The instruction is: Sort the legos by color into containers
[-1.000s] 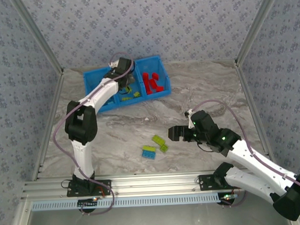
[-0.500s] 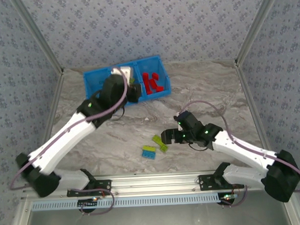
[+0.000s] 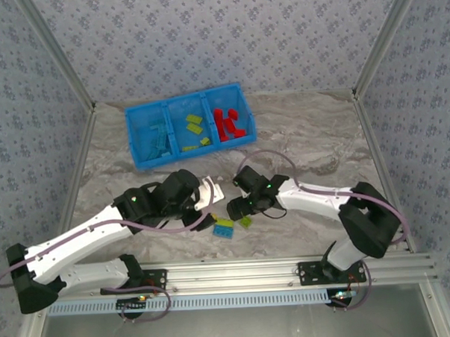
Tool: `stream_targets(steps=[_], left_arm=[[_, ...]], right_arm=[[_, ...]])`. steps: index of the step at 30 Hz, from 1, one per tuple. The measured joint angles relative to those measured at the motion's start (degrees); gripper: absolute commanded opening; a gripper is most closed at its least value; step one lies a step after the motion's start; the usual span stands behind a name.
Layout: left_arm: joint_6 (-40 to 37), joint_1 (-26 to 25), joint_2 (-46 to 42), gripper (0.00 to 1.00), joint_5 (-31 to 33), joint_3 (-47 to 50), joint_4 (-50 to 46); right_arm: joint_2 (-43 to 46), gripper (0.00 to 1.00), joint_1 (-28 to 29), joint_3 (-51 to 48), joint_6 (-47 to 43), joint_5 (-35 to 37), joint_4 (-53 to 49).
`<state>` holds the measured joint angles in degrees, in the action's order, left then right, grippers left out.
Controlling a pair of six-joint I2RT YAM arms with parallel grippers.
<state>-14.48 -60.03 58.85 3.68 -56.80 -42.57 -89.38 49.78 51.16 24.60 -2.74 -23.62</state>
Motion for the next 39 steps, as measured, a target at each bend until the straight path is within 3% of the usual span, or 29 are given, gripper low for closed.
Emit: stream_targets(steps=[9,13,17,20,23,25,29,36,39], left_arm=[[-7.65,-1.11,-8.20,0.91,0.17,6.16,4.33],[-9.44,-1.84,-9.75,0.92,1.36,6.29,3.54],[-10.82,-1.84,-16.41,0.93,3.72,9.14,4.24],[-11.78,-1.66,-22.77,0.94,6.19,11.32,5.05],[-12.55,-0.83,-28.94,0.98,7.87,13.42,6.64],[-12.57,-0.15,-32.35,0.98,8.46,14.34,7.76],[-12.57,2.25,-33.99,0.98,8.74,15.82,9.90],[-12.00,9.99,-30.36,0.98,4.83,16.46,11.15],[-11.61,12.50,-28.30,0.98,3.19,16.46,11.19]], right_arm=[[-7.37,0.32,0.96,3.43,-2.16,2.73,-1.42],[-5.42,0.25,2.19,3.93,-2.05,5.29,-1.86],[5.25,0.19,2.82,2.47,-2.34,7.32,1.25],[14.40,0.19,2.80,1.09,-4.04,9.53,8.85],[17.18,0.19,2.64,0.87,-7.17,11.80,18.47],[14.69,0.20,2.32,2.14,-9.38,12.59,24.02],[0.46,0.18,0.90,13.38,-13.79,12.52,27.89],[-27.52,0.17,-1.95,43.89,-16.76,12.55,23.06],[-35.23,0.22,-3.52,52.06,-16.68,12.35,19.04]])
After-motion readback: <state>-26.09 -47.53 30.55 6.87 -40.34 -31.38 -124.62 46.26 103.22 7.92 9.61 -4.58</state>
